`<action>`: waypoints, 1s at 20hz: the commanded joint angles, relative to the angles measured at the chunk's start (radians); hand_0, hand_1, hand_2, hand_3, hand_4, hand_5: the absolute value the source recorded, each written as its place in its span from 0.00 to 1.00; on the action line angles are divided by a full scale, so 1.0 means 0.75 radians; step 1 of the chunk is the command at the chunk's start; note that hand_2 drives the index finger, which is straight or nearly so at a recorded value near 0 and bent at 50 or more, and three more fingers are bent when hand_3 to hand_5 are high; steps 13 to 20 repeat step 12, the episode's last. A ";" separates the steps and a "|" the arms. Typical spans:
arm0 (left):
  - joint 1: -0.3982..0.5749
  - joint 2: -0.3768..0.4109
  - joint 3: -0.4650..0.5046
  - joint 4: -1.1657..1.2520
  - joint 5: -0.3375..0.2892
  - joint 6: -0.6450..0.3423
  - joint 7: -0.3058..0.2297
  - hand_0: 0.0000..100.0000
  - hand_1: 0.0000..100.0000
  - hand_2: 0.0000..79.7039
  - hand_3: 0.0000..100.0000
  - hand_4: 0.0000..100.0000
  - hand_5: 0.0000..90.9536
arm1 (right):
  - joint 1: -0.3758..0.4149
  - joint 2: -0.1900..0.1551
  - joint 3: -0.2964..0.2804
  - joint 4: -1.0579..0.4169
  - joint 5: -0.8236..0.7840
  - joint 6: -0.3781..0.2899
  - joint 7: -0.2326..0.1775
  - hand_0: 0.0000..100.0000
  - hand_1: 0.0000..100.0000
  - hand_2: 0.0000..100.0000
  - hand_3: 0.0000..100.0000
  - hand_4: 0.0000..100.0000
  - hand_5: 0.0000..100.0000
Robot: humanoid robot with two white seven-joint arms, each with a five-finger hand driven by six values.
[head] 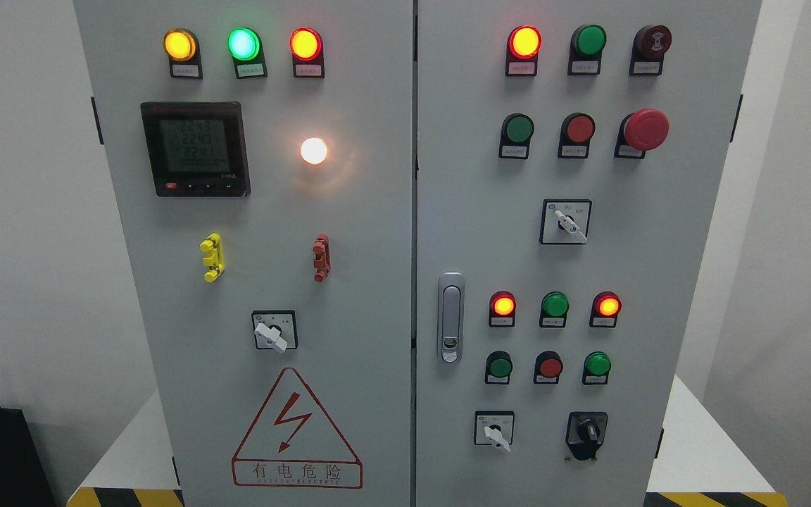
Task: Turn on light switch 1
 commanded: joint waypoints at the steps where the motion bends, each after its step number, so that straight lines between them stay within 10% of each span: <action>1: -0.039 0.011 -0.283 0.083 -0.003 0.044 0.065 0.17 0.00 0.00 0.00 0.00 0.00 | 0.000 0.000 0.001 0.000 0.000 0.001 0.001 0.12 0.39 0.00 0.00 0.00 0.00; 20: -0.069 0.005 -0.281 0.081 -0.003 0.046 0.135 0.16 0.00 0.00 0.00 0.00 0.00 | 0.000 0.000 -0.001 0.000 0.000 0.001 0.001 0.12 0.39 0.00 0.00 0.00 0.00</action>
